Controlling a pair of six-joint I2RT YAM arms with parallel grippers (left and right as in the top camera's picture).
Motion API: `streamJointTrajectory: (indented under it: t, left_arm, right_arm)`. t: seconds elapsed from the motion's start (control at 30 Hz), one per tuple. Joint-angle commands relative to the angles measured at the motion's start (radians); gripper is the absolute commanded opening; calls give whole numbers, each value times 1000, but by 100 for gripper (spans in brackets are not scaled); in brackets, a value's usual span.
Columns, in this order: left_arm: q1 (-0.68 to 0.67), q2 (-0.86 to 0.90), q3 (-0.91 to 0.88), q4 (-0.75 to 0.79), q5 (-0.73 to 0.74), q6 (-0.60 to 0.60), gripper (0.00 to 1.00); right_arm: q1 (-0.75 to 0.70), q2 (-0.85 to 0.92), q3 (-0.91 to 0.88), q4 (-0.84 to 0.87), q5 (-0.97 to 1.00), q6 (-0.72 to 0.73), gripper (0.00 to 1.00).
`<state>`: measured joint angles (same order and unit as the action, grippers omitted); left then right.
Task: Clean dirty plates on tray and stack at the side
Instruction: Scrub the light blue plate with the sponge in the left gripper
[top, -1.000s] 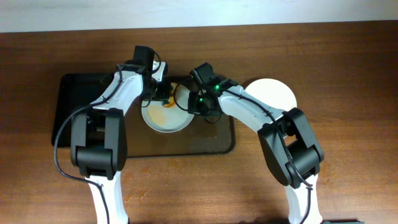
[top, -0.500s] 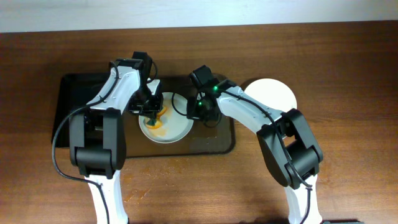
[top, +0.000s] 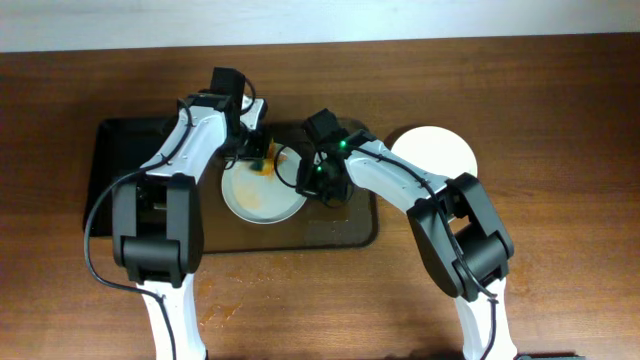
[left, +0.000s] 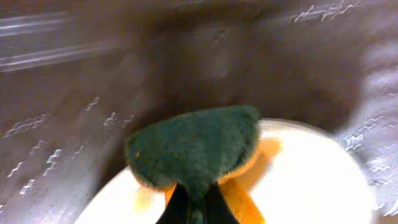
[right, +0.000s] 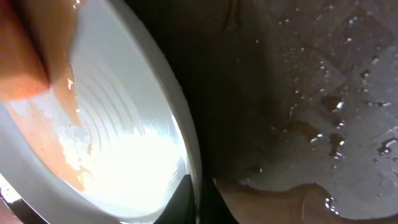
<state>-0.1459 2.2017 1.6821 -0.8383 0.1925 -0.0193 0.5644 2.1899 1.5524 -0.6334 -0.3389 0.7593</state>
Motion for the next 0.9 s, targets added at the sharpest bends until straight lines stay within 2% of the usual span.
streamJointTrajectory:
  t: [0.0, 0.17, 0.23, 0.33, 0.43, 0.53, 0.6, 0.63, 0.7, 0.8, 0.87]
  left_arm:
    - [8, 22, 15, -113, -211, 12, 1]
    - [8, 22, 15, -417, -68, 13, 0]
    - [8, 22, 15, -459, -9, 37, 0]
    - [8, 22, 15, -435, 166, 97, 1]
    - [8, 22, 15, -257, 261, 88, 1]
    - [11, 22, 15, -80, 186, 21, 0]
    - [11, 22, 15, -44, -38, -68, 0]
    - [11, 22, 15, -76, -198, -119, 0]
    - [11, 22, 15, -175, -401, -182, 1]
    - [11, 22, 15, -293, -402, -182, 1]
    - [11, 22, 19, -381, -248, -124, 2]
  right_arm:
    - [9, 39, -4, -15, -2, -18, 4]
    - [9, 38, -4, -10, -2, -19, 4]
    - [9, 38, -4, -6, -2, -19, 4]
    - [10, 38, -4, -6, -2, -21, 4]
    - [10, 39, -4, -6, -2, -22, 4]
    - [9, 38, -4, -6, -2, -22, 4]
    - [9, 39, -4, -7, -2, -22, 4]
    - [9, 39, -4, -6, -2, -22, 4]
    - [9, 39, -4, -6, -2, -22, 4]
    - [9, 39, -4, -6, -2, -22, 4]
    - [9, 38, -4, -6, -2, -22, 4]
